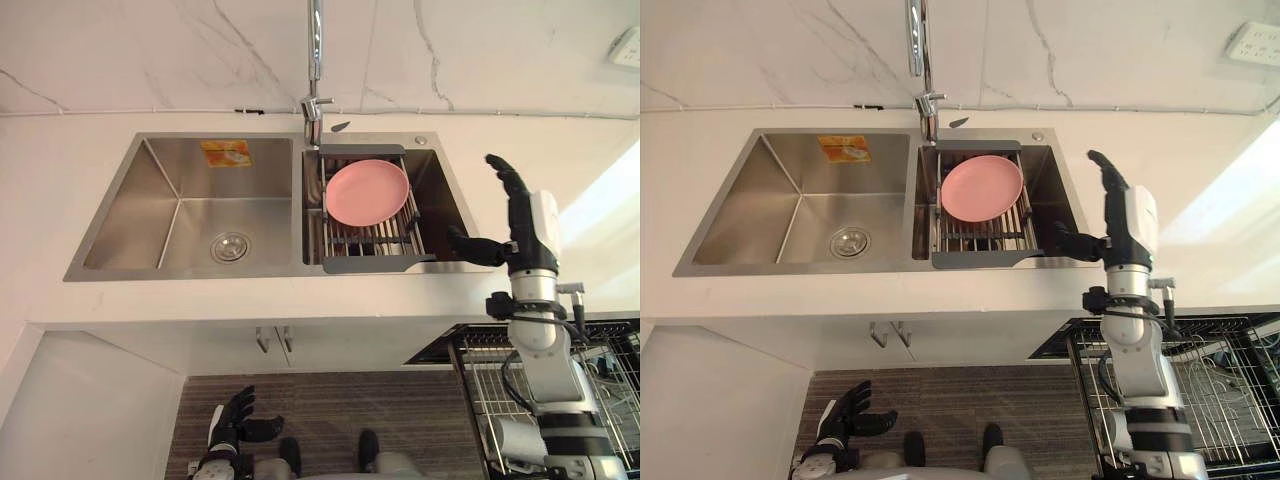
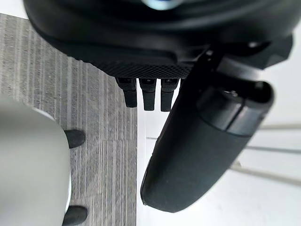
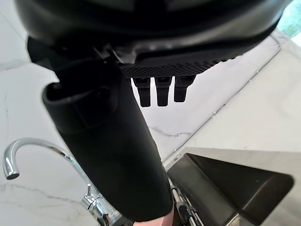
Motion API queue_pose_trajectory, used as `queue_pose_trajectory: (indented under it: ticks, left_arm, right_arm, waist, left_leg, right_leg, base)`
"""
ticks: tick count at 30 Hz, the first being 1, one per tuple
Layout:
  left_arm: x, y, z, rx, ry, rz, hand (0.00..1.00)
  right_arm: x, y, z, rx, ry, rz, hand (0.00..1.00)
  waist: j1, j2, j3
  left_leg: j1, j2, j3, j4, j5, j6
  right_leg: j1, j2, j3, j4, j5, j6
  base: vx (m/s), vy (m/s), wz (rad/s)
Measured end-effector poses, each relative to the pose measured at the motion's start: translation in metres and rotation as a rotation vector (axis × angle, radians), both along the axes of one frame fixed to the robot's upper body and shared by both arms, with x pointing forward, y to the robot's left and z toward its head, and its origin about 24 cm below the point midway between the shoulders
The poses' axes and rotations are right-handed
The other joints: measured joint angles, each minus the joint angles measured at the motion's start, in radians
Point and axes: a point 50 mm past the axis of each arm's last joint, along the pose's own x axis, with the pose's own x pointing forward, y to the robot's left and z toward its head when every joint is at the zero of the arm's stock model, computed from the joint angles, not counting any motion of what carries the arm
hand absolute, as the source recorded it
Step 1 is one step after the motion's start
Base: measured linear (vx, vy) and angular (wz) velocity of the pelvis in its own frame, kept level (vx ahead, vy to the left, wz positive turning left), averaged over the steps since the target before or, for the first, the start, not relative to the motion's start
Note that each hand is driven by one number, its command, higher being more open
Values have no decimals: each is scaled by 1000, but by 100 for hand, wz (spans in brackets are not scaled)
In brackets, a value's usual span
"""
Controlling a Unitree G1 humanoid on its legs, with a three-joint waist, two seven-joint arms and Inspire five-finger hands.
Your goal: Walk over to the sink, pick up the cup, carry it to the dishwasher, place the cup inside the dishwasher, then close the dishwasher door
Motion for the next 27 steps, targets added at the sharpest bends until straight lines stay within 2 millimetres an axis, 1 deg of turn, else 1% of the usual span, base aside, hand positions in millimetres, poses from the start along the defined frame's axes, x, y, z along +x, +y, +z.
queue_pose_trajectory:
  ticks: [3,7,9,13,19,21,23,27]
  left_arm:
    - [0,5,1,10,-5,42,90]
    - [2,11,4,19,-28,72,90]
    - [2,13,5,18,-33,92,90]
    - [5,19,9,28,-70,139,90]
    - [10,24,14,25,-108,176,90]
    - [13,24,17,23,-126,180,90]
    - [16,24,18,23,-142,177,90]
    - [19,24,20,22,-154,177,90]
  right_arm:
    - [4,0,5,-39,-4,16,90]
    - [17,1,19,-130,-20,24,90]
    - [20,2,20,-164,-20,28,90]
    - [31,10,31,-275,-33,51,90]
    - [39,10,31,-373,4,55,90]
    - [44,12,28,-400,30,62,90]
    - [49,15,32,-424,30,71,90]
    - [57,18,41,-476,19,71,90]
  waist:
    - [8,2,3]
    - [20,3,27]
    - [23,3,32]
    - [24,4,71]
    - [30,12,86]
    - [37,15,89]
    - [40,17,104]
    - [49,32,129]
  left_leg:
    - [-11,1,-11,16,-2,0]
    - [-25,1,-20,38,-13,0]
    - [-33,1,-25,52,-19,0]
    - [-62,1,-29,92,-34,3]
    - [-99,3,-47,133,-43,3]
    - [-107,4,-50,143,-45,2]
    - [-116,4,-51,158,-48,3]
    - [-150,8,-55,191,-53,4]
  right_leg:
    - [-1,-1,-14,0,0,0]
    - [-1,-2,-22,1,0,0]
    - [-1,-2,-25,1,0,-1]
    - [-5,-5,-30,1,-3,-3]
    - [-24,-5,-45,18,-5,-4]
    - [-33,-5,-47,30,-8,-6]
    - [-37,-6,-47,34,-9,-7]
    - [-60,-5,-50,51,-10,-7]
  base:
    - [50,10,12]
    - [7,8,7]
    - [-23,3,7]
    - [-47,0,4]
    - [-27,-6,9]
    - [-36,-9,4]
    - [-47,-7,1]
    - [-64,-5,3]
